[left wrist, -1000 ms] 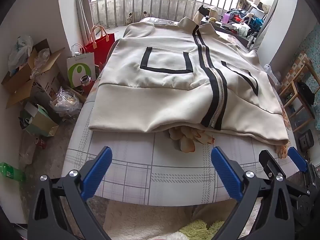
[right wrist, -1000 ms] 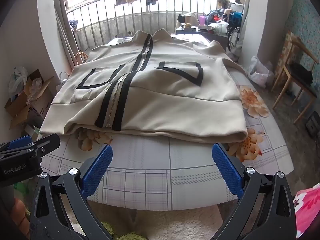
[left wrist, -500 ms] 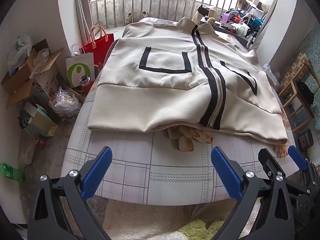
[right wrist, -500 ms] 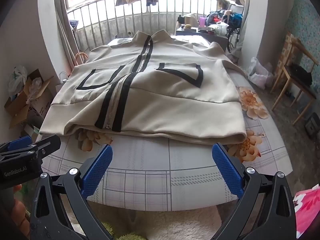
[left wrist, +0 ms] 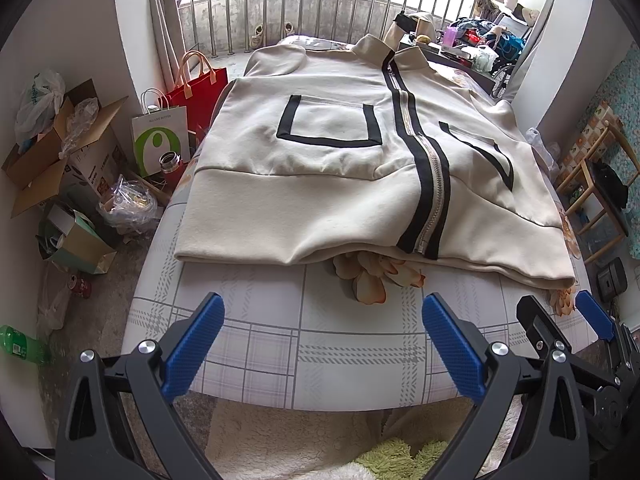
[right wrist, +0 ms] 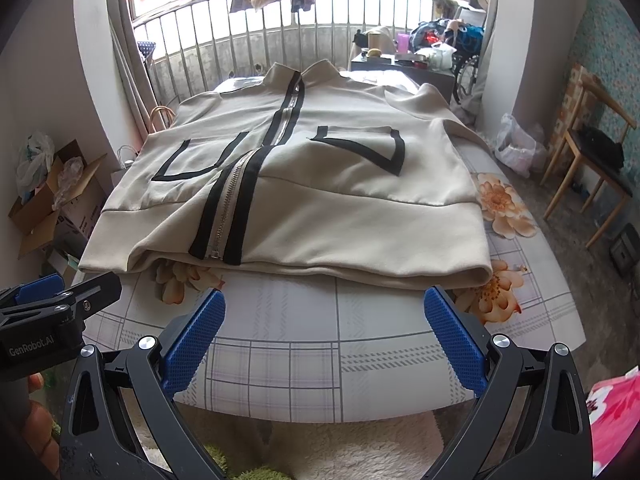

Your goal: Fold large clothes

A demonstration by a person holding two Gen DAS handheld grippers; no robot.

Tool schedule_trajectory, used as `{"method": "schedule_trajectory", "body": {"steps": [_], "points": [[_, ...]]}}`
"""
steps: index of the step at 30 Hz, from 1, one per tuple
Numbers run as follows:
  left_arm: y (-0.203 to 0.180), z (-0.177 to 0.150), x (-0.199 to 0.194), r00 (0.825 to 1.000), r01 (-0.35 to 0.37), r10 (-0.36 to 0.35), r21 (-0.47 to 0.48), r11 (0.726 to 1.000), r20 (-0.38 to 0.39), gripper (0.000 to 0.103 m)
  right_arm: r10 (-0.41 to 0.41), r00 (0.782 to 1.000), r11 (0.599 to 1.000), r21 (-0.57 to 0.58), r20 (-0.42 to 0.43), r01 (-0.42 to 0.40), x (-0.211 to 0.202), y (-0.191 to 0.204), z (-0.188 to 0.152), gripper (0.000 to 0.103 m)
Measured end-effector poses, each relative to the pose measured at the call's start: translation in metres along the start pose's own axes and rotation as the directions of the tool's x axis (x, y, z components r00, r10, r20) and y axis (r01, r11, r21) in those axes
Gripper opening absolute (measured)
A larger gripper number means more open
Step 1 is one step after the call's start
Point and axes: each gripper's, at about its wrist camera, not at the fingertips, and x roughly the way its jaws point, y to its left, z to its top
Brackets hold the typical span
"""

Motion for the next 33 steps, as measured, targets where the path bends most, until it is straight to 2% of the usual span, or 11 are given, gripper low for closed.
{"method": "schedule_trajectory", "body": {"steps": [25,33], "points": [[-0.003,-0.002,0.001,1.000,-0.002,0.002,0.001,1.000,-0.002,0.097,-0.003,1.000,1.000,0.000,0.002,0.003,-0.002,-0.005,0.003,0.095],[0.009,0.018,0.009,1.000,0.006,-0.006,0.001,1.000,-0.008,0.097,-0.029,0.999,1.000,-0.001,-0.012,0.029,0.009,-0.004,0.014,0.095]]}}
